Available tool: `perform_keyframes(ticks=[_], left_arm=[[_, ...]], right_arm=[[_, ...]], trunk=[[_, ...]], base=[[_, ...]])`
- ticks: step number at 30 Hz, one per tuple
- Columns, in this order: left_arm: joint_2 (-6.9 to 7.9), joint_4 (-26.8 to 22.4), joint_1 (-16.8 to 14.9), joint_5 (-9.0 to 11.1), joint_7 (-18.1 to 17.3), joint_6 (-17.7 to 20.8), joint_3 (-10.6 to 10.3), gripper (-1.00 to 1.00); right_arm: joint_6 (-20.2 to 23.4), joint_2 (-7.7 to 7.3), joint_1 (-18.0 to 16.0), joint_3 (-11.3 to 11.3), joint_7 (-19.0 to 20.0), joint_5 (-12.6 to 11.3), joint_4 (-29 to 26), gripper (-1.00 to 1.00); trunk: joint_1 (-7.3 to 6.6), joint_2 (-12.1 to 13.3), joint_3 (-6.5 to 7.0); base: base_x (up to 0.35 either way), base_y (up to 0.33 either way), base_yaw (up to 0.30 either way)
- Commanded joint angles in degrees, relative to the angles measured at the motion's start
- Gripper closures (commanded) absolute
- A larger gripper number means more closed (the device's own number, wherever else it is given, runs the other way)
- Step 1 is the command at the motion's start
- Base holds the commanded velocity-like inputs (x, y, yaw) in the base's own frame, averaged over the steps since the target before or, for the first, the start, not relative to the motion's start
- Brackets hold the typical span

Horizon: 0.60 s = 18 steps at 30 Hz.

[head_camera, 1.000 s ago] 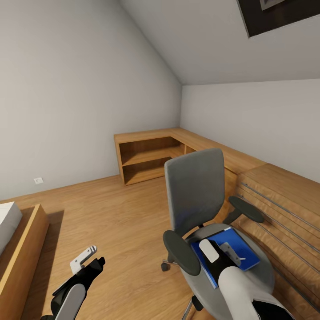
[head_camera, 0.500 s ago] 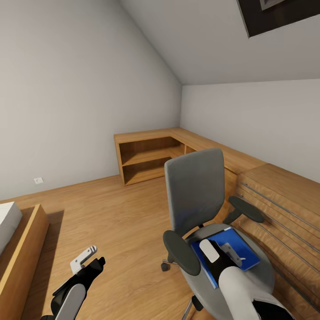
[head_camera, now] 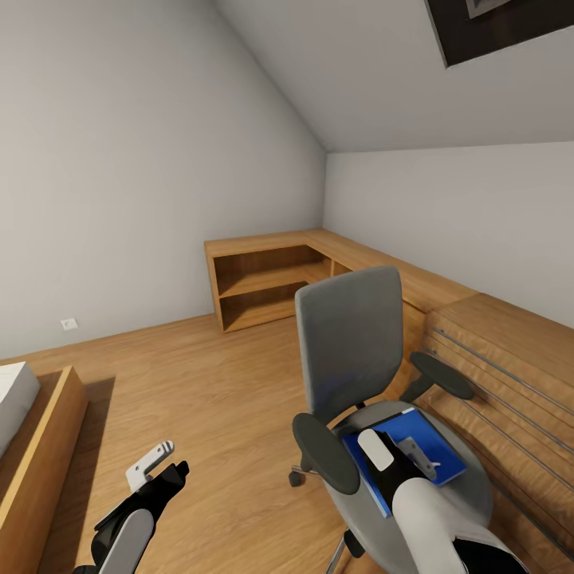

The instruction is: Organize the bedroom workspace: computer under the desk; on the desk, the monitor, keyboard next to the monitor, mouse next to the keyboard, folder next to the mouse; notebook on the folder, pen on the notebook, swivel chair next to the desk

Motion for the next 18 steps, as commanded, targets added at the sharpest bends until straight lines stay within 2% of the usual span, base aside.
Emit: perform_keyframes(ticks=[1, 18], left_arm=[[0.05, -0.1, 0.0, 0.3, 0.4, 0.1, -0.1, -1.00], [0.05, -0.1, 0.0, 0.3, 0.5, 0.1, 0.0, -1.00]], right_arm=[[-0.6, 0.01, 0.0, 0.0, -0.1, -0.6, -0.1, -1.00], [-0.6, 0.01, 0.0, 0.0, -0.7, -0.6, -0.2, -1.00]], trunk=[[-0.01, 0.0, -0.06], [-0.01, 0.0, -0.06]], base=[[0.000, 0.000, 0.000], [0.000, 0.000, 0.000]])
